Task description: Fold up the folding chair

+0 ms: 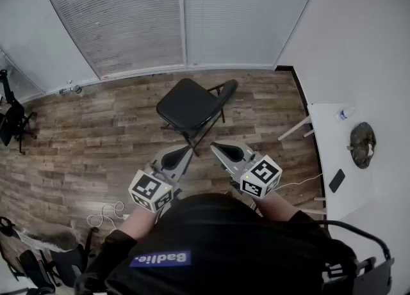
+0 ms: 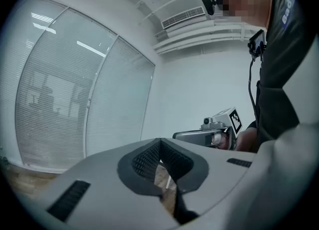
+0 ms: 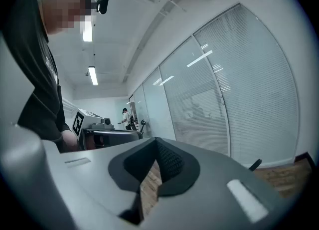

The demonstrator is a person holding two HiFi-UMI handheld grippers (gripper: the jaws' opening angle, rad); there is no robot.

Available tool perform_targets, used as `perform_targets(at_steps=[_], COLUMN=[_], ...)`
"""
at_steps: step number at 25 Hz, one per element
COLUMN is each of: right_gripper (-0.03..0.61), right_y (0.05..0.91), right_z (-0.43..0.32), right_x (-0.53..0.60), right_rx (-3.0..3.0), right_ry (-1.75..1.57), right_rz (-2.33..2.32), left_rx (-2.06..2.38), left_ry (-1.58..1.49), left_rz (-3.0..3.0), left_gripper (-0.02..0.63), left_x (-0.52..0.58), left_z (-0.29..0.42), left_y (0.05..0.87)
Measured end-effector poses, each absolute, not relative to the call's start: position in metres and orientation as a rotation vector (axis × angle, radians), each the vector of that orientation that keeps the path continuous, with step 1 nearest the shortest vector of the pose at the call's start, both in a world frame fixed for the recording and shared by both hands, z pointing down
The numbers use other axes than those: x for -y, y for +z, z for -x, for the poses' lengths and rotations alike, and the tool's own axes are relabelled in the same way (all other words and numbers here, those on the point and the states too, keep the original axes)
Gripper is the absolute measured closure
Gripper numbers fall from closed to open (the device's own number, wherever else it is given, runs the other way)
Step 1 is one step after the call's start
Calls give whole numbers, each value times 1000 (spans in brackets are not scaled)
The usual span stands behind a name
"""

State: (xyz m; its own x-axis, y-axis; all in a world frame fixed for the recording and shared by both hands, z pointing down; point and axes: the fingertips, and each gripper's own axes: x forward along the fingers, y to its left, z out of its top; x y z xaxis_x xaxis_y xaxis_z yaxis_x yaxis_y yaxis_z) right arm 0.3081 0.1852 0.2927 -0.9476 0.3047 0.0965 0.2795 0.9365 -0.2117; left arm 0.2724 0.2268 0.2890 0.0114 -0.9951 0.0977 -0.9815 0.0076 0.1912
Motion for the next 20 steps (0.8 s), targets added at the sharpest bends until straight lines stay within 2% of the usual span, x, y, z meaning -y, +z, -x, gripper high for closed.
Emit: perform_targets(at_steps=[20], right_gripper=[577], right_y=[301], right_z=[-297], right_x=[-186], right_rx=[2953], right_ry=[321], right_rz=[387], left_rx=[2075], left_ry=[-116], left_rz=[-2061], left_gripper=[609], left_x=[-234], left_z=[-264], left_y=[294])
